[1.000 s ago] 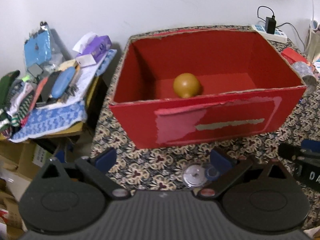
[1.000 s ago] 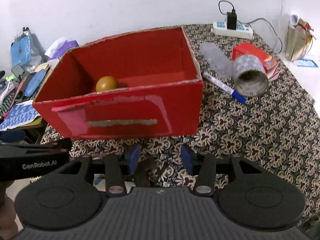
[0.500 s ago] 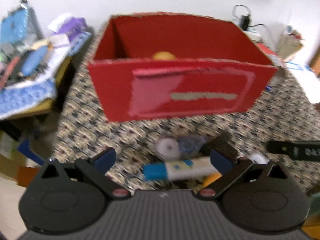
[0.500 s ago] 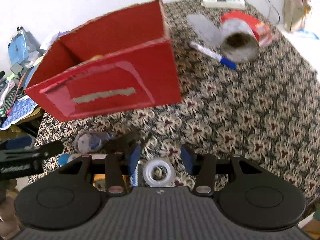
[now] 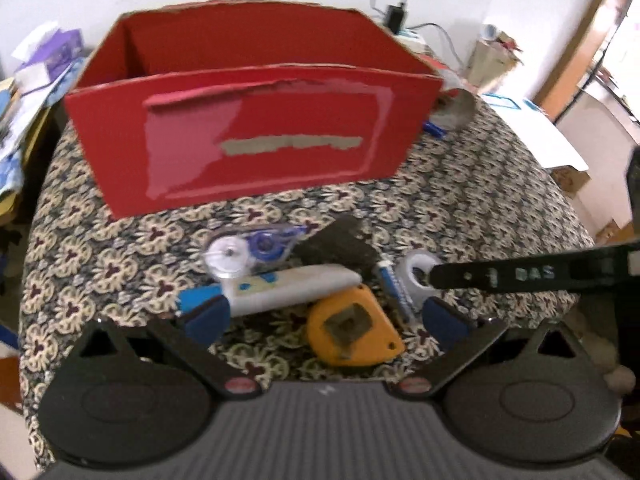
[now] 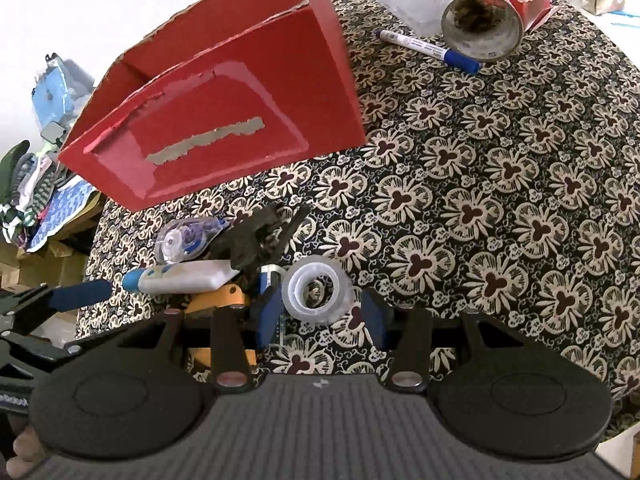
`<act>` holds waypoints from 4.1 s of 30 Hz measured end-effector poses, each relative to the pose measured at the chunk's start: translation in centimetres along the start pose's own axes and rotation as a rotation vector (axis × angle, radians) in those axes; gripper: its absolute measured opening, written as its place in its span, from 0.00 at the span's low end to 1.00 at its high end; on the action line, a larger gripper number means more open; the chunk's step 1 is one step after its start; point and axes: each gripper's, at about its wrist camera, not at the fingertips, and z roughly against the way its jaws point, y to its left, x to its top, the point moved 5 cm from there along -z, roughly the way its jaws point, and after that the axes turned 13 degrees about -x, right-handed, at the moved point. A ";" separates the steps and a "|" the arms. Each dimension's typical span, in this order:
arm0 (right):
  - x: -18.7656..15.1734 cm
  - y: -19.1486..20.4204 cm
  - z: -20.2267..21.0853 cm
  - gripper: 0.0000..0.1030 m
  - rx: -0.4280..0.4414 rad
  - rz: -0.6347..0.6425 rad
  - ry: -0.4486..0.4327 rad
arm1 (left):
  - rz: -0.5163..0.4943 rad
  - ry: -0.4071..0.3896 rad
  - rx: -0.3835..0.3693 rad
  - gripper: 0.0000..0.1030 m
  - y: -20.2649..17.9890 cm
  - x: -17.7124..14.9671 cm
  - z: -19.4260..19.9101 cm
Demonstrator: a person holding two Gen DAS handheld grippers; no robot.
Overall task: Organize rigid objects
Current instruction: 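Move the right gripper to the clear tape roll, then grasp the clear tape roll with the right gripper and lift, then carry the tape roll into the red box and open the right gripper, then move the right gripper back to the objects on the table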
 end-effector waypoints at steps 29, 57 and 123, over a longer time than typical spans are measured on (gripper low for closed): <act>1.7 -3.0 -2.2 0.00 0.135 0.049 -0.012 | 0.111 0.033 -0.285 0.42 -3.1 2.9 -8.0; 18.6 3.3 4.4 0.00 0.282 0.234 -0.316 | 0.088 -0.331 -0.229 0.28 0.0 17.9 -0.5; 11.2 4.9 5.4 0.06 0.136 0.060 -0.321 | -0.049 -0.195 0.387 0.89 0.4 11.1 3.4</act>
